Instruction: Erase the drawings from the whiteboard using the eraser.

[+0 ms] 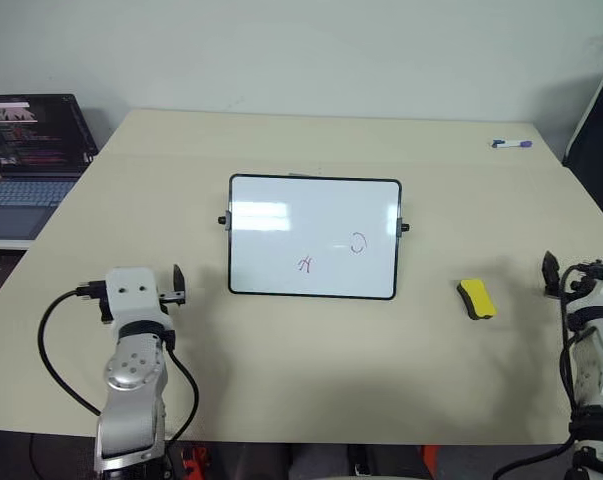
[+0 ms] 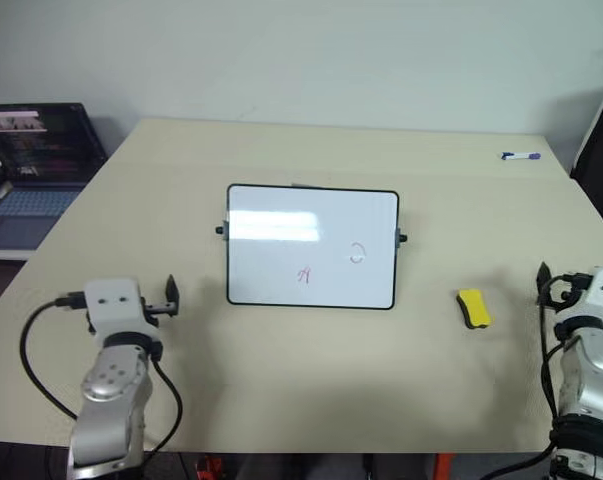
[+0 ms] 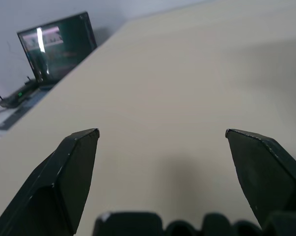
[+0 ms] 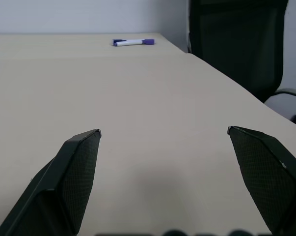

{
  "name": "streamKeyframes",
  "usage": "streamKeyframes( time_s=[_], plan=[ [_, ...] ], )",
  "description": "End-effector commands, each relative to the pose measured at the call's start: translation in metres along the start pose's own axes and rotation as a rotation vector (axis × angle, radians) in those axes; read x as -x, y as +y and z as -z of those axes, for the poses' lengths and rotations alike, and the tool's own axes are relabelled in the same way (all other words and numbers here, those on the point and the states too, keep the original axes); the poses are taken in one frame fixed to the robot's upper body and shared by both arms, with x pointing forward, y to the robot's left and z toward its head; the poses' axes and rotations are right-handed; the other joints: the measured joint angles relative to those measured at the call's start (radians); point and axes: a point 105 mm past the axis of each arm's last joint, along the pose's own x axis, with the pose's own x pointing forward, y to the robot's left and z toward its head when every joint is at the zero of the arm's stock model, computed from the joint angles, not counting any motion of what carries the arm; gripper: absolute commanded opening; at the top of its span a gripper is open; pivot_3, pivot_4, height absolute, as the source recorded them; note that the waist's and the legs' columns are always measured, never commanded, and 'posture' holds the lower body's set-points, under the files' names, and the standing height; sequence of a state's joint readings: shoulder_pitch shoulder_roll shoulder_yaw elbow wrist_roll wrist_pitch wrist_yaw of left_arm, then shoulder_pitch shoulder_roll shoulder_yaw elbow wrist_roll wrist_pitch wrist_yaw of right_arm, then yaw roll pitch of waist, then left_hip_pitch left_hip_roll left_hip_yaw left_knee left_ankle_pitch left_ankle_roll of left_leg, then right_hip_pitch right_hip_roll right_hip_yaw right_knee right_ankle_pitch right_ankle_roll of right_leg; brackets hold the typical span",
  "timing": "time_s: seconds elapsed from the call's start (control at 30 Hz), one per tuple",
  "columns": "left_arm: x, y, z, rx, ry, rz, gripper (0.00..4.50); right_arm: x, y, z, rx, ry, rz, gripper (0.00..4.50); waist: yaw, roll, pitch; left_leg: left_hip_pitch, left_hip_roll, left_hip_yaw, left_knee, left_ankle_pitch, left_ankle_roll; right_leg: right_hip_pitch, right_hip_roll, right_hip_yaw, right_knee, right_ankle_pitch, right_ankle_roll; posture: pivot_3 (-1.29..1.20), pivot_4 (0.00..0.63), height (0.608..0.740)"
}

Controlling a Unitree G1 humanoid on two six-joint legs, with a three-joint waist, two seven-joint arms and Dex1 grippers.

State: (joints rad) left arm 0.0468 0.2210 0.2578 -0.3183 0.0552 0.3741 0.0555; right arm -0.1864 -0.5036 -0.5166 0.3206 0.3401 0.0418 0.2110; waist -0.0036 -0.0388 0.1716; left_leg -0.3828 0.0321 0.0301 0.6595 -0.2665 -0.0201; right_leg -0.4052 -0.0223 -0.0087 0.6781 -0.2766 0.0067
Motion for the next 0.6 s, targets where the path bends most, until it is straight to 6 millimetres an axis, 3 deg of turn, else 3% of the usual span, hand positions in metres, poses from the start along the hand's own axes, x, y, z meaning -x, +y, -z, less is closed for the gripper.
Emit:
streamKeyframes(
  time_s=[0.03,0.13,0.27,0.4,0.5,0.6],
  plan=[
    [0.0,-0.001,-0.009,-0.034,-0.024,-0.006,4.5,-0.002,-0.007,-0.018,0.028,-0.024,0.009,4.45,0.0,0.0,0.0,0.0,0.0,0.0,0.0,0.0,0.0,0.0,0.0,0.0,0.0,0.0,0.0,0.0,0.15,0.74],
    [0.005,0.004,0.001,-0.062,0.009,-0.017,4.5,-0.002,-0.006,-0.01,0.054,0.042,0.026,4.45,-0.002,0.0,0.0,0.0,0.0,0.0,0.0,0.0,0.0,0.0,0.0,0.0,0.0,0.0,0.0,0.0,0.15,0.74],
    [0.01,0.01,-0.013,-0.056,-0.041,-0.006,4.5,-0.005,0.007,-0.023,0.111,0.004,-0.026,4.45,-0.003,0.001,0.0,0.0,0.0,0.001,-0.001,0.0,0.0,0.0,0.0,0.001,0.0,0.0,0.0,0.0,0.15,0.74],
    [0.015,0.0,-0.03,-0.078,-0.12,0.174,4.5,-0.003,0.025,-0.039,0.103,-0.06,-0.085,4.45,-0.001,0.001,0.0,0.0,0.0,0.0,0.0,0.0,0.0,0.0,0.0,0.0,0.0,0.0,0.0,0.0,0.15,0.74],
    [0.012,0.006,-0.059,-0.067,-0.202,0.248,4.5,0.002,0.04,-0.048,0.106,-0.067,-0.15,4.45,-0.001,0.001,0.001,0.0,0.0,0.0,0.0,0.0,0.0,0.0,0.0,0.0,-0.001,0.0,0.0,0.0,0.15,0.74],
    [0.008,0.0,-0.104,-0.06,-0.323,0.434,4.5,0.019,0.076,-0.054,0.12,-0.028,-0.341,4.45,0.003,0.001,0.002,-0.001,0.001,-0.001,0.0,0.0,0.0,-0.001,0.001,-0.001,0.0,0.0,0.0,0.0,0.15,0.74]
  ],
)
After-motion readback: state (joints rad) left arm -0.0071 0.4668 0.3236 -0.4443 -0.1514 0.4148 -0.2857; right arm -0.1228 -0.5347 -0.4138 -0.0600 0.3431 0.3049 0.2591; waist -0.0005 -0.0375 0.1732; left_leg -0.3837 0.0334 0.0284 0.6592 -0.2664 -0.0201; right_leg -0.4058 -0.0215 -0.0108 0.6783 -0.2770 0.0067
